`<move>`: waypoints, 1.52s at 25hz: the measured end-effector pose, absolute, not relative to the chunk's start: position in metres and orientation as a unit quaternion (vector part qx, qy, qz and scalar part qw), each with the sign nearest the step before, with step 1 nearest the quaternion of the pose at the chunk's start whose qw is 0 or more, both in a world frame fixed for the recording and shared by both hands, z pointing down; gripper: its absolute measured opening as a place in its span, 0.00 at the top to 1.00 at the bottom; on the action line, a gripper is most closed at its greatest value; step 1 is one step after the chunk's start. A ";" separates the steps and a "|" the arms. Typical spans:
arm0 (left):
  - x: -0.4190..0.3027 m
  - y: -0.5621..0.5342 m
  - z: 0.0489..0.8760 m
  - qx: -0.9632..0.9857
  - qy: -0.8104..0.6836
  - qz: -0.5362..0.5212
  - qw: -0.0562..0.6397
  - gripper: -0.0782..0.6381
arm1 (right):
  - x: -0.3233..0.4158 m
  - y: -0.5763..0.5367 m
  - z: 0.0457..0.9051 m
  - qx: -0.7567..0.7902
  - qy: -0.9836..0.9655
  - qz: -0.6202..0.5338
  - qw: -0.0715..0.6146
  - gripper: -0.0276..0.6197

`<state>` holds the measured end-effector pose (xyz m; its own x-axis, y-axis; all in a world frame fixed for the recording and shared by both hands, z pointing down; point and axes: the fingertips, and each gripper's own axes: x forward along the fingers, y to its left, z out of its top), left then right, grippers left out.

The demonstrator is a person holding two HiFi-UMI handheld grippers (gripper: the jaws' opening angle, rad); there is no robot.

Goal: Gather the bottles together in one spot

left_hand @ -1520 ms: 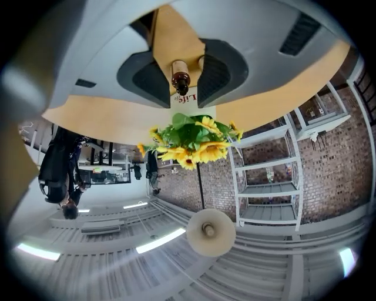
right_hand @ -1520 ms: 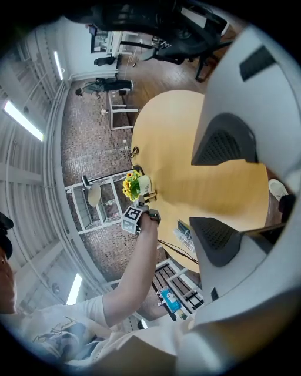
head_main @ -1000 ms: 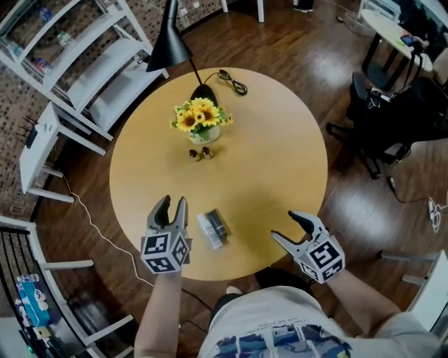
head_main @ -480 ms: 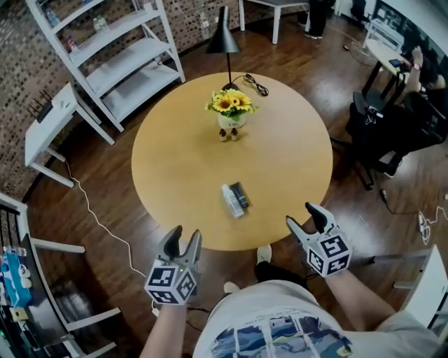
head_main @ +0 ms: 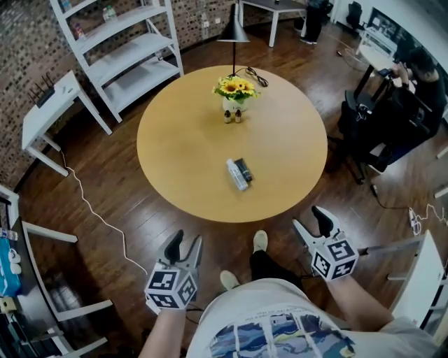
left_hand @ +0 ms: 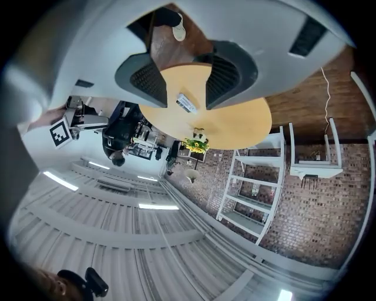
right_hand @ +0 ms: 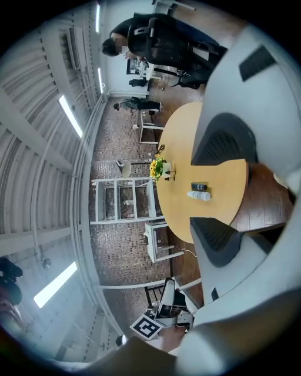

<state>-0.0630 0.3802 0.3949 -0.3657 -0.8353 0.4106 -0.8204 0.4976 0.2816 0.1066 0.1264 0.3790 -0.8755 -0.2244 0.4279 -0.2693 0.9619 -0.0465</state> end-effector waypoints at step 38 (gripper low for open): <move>-0.056 0.401 0.423 0.444 -0.838 -0.036 0.314 0.61 | -0.048 0.086 0.549 0.016 -0.932 0.017 0.362 0.52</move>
